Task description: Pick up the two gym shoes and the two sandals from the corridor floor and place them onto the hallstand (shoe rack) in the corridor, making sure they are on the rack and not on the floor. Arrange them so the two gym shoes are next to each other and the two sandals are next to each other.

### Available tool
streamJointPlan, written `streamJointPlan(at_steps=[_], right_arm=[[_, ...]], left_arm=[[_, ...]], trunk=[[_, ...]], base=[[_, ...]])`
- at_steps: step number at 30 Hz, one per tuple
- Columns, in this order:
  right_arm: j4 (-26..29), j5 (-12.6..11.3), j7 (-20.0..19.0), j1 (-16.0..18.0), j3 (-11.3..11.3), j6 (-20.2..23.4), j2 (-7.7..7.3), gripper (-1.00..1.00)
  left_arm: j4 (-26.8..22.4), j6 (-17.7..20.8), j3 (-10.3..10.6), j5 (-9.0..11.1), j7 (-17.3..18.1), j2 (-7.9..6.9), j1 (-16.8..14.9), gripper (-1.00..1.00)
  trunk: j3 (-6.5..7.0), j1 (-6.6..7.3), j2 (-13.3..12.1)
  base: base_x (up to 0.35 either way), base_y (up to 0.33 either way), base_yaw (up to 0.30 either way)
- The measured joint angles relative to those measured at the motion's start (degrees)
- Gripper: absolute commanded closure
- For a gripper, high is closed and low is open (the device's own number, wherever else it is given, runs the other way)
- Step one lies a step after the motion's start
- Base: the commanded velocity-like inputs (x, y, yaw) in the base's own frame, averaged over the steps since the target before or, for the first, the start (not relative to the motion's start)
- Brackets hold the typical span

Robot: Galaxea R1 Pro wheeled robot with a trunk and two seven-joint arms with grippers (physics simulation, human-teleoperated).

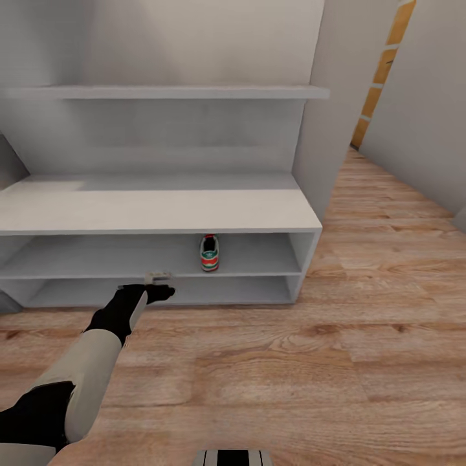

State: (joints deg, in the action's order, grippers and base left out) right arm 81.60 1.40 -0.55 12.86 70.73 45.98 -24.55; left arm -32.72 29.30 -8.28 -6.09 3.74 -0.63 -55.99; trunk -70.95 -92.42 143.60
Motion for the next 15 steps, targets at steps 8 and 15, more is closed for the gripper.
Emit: streamJointPlan(at_steps=[8, 15], right_arm=[[0.0, 0.0, 0.0, 0.0, -0.1, -0.1, 0.04, 1.00], [-0.1, 0.0, 0.0, 0.0, -0.1, -0.1, 0.04, 1.00]], left_arm=[[0.4, -0.9, -0.2, 0.1, 0.0, -0.55, 0.2, -1.00], [5.7, -10.4, 0.0, 0.3, 0.1, -2.30, 1.3, -1.00]], trunk=[[0.00, 0.01, 0.0], [0.00, 0.01, 0.0]], base=[[-0.029, 0.309, 0.000], [-0.001, 0.316, 0.000]])
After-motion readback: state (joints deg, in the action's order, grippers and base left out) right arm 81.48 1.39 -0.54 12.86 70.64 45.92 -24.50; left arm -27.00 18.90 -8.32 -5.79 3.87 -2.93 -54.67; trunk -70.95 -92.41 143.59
